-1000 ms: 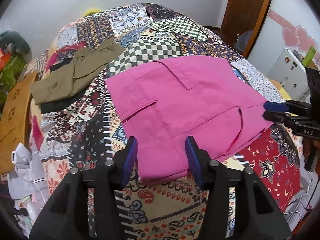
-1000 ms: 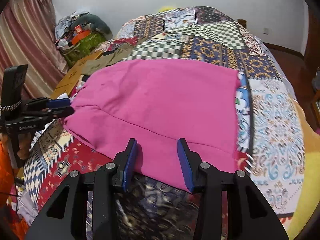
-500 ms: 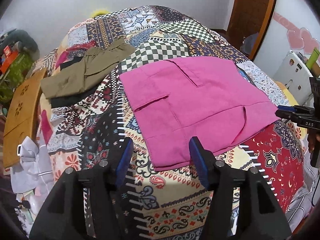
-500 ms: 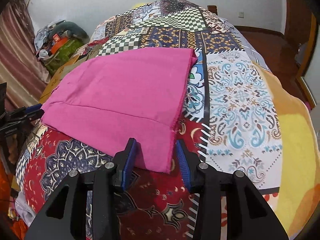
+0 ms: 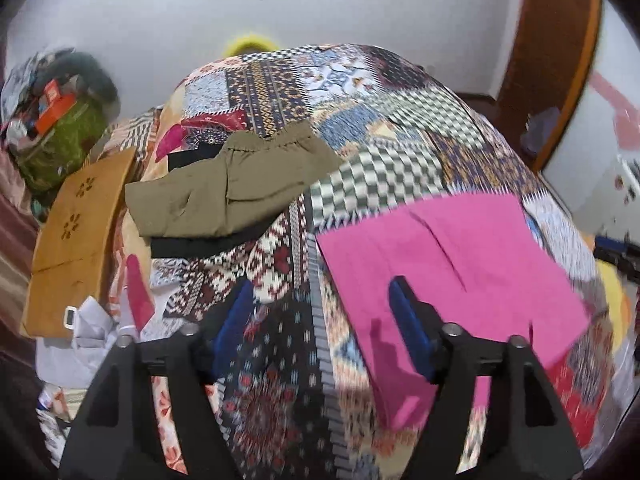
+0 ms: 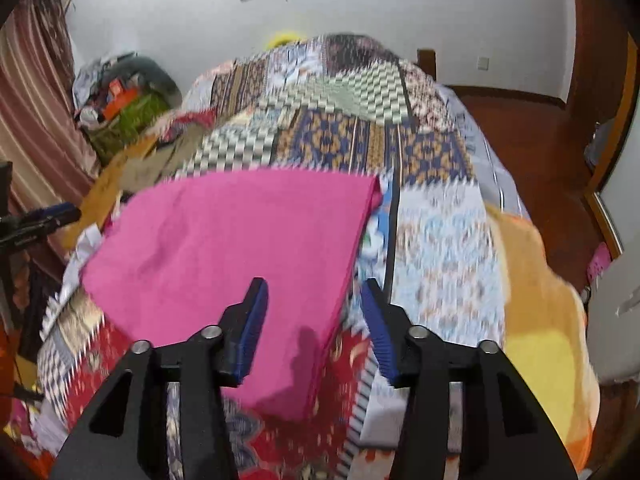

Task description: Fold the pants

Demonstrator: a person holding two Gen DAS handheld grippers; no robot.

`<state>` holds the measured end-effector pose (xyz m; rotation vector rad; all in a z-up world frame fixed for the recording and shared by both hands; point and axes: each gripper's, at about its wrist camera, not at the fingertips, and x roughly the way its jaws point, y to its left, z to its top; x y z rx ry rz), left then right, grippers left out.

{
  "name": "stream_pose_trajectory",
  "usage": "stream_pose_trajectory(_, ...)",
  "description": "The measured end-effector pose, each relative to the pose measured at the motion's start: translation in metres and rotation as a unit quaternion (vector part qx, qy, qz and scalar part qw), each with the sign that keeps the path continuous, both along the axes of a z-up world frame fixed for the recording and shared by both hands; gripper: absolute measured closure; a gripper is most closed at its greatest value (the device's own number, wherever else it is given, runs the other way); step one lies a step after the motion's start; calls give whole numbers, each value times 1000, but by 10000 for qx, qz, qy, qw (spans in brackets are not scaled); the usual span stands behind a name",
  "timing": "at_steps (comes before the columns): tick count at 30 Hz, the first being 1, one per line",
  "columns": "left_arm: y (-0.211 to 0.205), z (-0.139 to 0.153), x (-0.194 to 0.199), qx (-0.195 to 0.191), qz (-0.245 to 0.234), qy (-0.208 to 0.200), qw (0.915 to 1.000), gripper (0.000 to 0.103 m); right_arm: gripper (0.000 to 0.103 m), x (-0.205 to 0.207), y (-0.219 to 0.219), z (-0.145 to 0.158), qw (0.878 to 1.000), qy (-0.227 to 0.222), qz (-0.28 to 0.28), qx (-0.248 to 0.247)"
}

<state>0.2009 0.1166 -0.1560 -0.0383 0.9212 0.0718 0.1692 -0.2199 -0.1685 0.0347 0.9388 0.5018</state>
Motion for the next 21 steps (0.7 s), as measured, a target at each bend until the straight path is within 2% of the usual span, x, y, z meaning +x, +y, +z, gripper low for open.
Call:
stream_pose_trajectory(1,3,0,8,-35,99,-16,9999,29,50,5,2,1,10000,-60,-43,1)
stream_pose_trajectory(5,9,-10,42,-116,326,81,9994,29,50,33,8,-2,9998,-135,-166,3)
stream_pose_trajectory(12,5,-42,81,-84,172,439,9989,29,50,88,11,-32,9986,167,-496,-31)
stream_pose_trajectory(18,7,-79,97,-509,75,886,9947,28,50,131,12,-72,9954,687,-651,150)
stream_pose_trajectory(21,8,-84,97,-788,5,896,9929,30,50,139,19,-80,9967,596,-513,202)
